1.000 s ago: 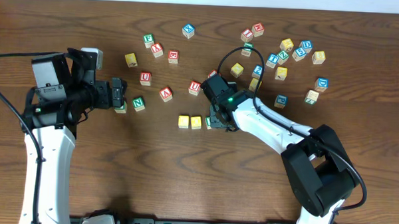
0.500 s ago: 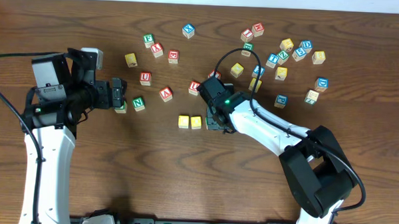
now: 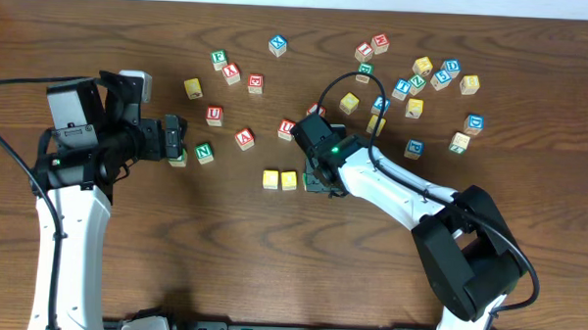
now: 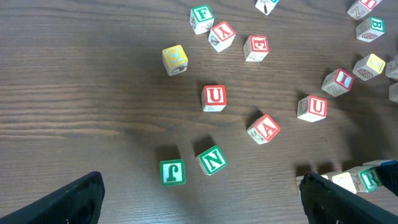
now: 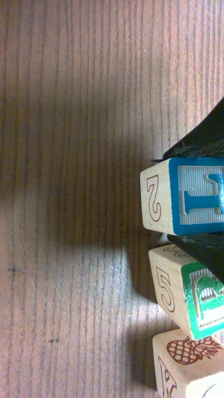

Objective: Spell out CORL
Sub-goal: 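Lower the L block beside the R block and open the right gripper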

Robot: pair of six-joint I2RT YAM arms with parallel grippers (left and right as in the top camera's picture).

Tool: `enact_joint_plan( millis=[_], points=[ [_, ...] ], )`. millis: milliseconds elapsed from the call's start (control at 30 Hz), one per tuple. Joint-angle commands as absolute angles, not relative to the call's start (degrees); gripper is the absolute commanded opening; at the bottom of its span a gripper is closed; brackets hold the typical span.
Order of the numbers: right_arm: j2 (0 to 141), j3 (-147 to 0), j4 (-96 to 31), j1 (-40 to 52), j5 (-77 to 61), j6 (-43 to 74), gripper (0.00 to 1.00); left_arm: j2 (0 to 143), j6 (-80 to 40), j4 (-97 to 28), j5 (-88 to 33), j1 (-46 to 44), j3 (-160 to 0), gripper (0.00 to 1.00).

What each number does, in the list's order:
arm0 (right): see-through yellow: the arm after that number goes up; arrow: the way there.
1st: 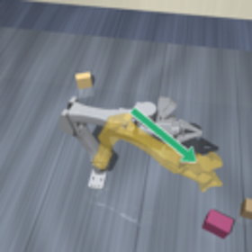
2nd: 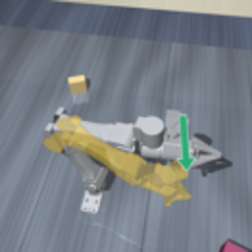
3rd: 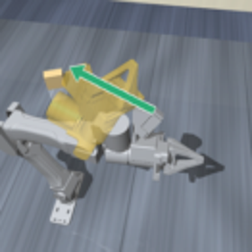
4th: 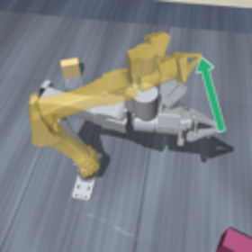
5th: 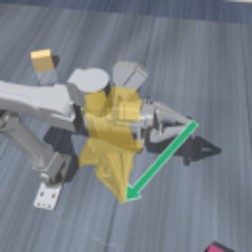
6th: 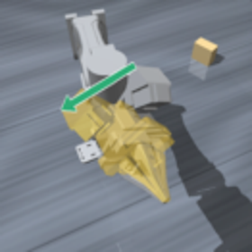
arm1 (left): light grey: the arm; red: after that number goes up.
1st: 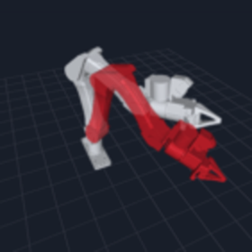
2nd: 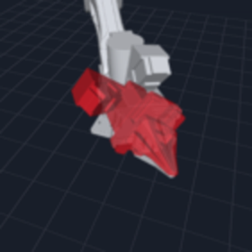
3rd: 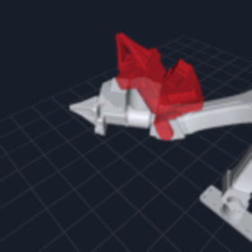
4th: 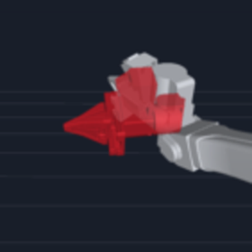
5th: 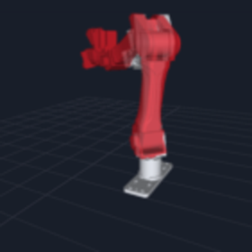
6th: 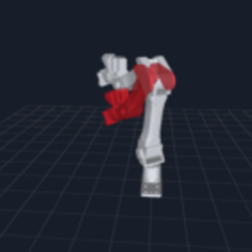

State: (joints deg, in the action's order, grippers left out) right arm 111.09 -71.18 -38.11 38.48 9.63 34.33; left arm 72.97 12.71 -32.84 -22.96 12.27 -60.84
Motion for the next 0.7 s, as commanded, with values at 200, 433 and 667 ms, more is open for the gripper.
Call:
enact_joint_plan(
  millis=[200,433,667],
  points=[
    [111.7,-69.9,-39.0,39.5,8.3,35.6,0.19,73.1,13.3,-32.9,-22.9,12.5,-60.9,0.99],
    [111.7,-69.9,-38.9,39.5,8.7,35.8,0.29,73.1,13.3,-32.9,-22.9,12.5,-60.9,0.99],
    [111.7,-69.9,-38.8,39.4,8.9,35.8,0.35,73.1,13.3,-32.9,-22.9,12.5,-60.9,0.99]
  ],
)
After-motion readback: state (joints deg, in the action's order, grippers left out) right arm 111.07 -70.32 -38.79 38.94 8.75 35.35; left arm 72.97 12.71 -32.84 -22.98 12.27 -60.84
